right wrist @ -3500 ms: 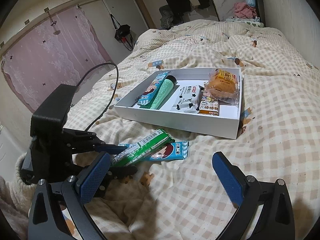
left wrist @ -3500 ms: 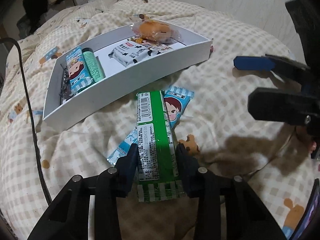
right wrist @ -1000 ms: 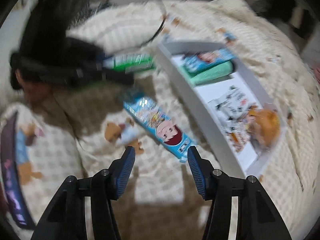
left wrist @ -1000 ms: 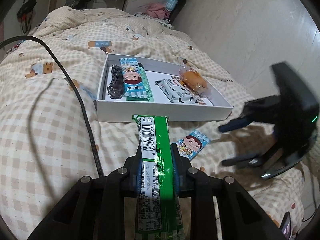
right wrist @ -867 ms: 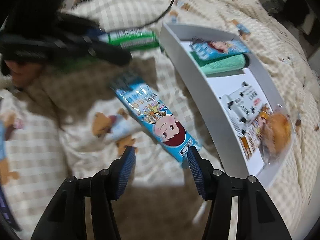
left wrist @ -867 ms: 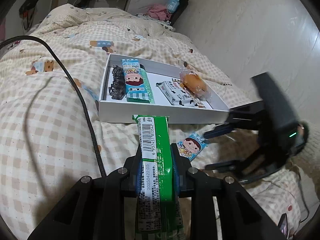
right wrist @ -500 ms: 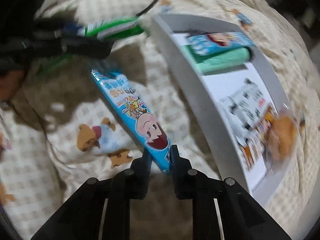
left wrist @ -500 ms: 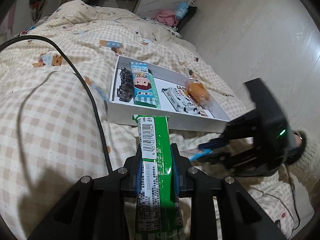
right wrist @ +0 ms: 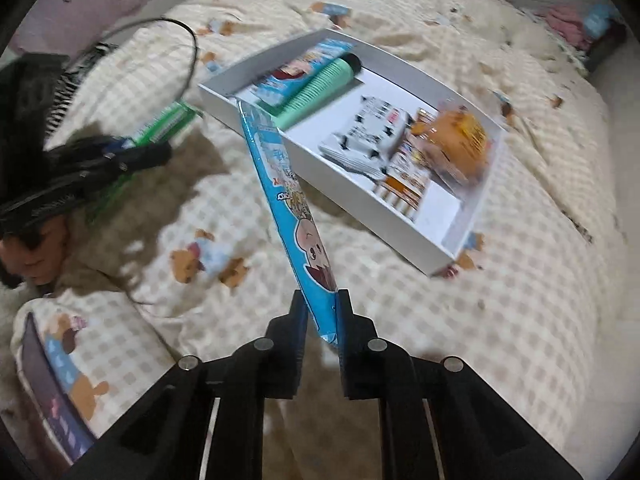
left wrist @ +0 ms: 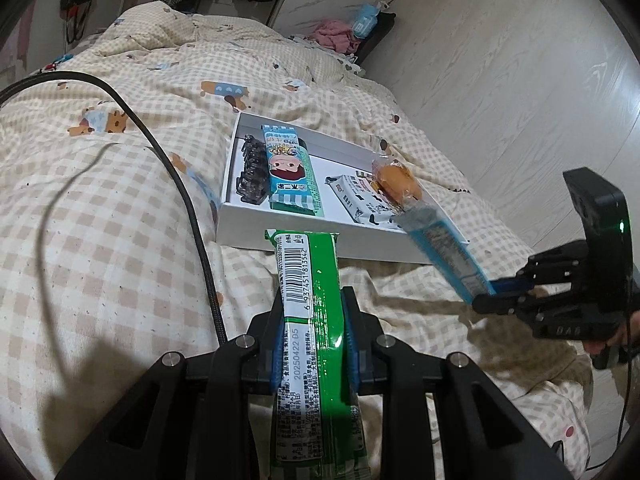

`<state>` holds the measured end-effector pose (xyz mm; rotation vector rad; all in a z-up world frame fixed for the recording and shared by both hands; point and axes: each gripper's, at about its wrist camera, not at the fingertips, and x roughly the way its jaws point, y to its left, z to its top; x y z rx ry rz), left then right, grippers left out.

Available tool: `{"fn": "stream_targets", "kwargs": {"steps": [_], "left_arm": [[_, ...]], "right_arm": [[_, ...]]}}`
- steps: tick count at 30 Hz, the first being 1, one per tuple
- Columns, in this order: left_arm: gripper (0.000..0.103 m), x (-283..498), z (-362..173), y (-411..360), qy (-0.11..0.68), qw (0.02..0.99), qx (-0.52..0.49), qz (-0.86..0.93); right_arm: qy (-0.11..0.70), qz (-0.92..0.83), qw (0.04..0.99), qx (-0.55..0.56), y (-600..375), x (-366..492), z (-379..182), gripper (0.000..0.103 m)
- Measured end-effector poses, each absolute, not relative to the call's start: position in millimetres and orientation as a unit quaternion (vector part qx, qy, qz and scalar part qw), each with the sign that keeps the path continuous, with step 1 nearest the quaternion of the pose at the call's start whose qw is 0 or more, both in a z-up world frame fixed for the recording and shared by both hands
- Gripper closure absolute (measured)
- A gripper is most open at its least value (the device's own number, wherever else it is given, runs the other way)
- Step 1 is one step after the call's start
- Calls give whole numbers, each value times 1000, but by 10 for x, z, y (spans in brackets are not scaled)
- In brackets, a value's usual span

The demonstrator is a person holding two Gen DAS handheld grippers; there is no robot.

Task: Organize objects
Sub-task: 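Lift the blue stick with the right gripper while the left holds the green stick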

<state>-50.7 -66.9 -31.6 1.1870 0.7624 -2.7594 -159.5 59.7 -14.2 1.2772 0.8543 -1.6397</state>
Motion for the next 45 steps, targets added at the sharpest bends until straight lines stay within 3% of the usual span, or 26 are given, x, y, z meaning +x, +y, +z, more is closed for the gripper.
{"fn": "stream_targets", "kwargs": {"steps": [5, 9, 11, 12, 13, 23, 24, 25, 28, 37, 41, 45], "left_arm": [[77, -513, -319, -673, 247, 22, 382, -890], [77, -512, -321, -663, 244, 25, 384, -890], [76, -515, -323, -665, 244, 24, 384, -890], [77, -515, -323, -662, 244, 24, 384, -890], [77, -516, -323, -662, 244, 25, 384, -890], [76, -521, -326, -666, 244, 25, 384, -890], [76, -521, -325, -666, 244, 25, 384, -890], [76, -522, -326, -665, 244, 25, 384, -890], [77, -526, -331, -655, 239, 27, 386, -891], [76, -523, -342, -662, 239, 27, 385, -891], [76, -515, -348, -657, 235, 30, 389, -891], [76, -540, -342, -617, 226, 34, 394, -890]], "right_arm": [[268, -561, 497, 605, 568, -1556, -310, 86], [312, -552, 520, 571, 507, -1449, -292, 85], [303, -539, 534, 577, 494, -1451, -294, 63], [294, -533, 541, 581, 495, -1451, -296, 39], [288, -527, 550, 580, 496, -1440, -293, 37], [299, -528, 543, 580, 404, -1400, -536, 37], [317, -518, 539, 584, 390, -1357, -607, 48], [343, -510, 532, 582, 380, -1301, -667, 75], [351, -523, 539, 558, 405, -1238, -566, 76], [192, -605, 568, 524, 881, -1426, 60, 76], [136, -634, 557, 520, 1011, -1394, 55, 76], [130, -665, 536, 503, 1032, -1292, -96, 76]]}}
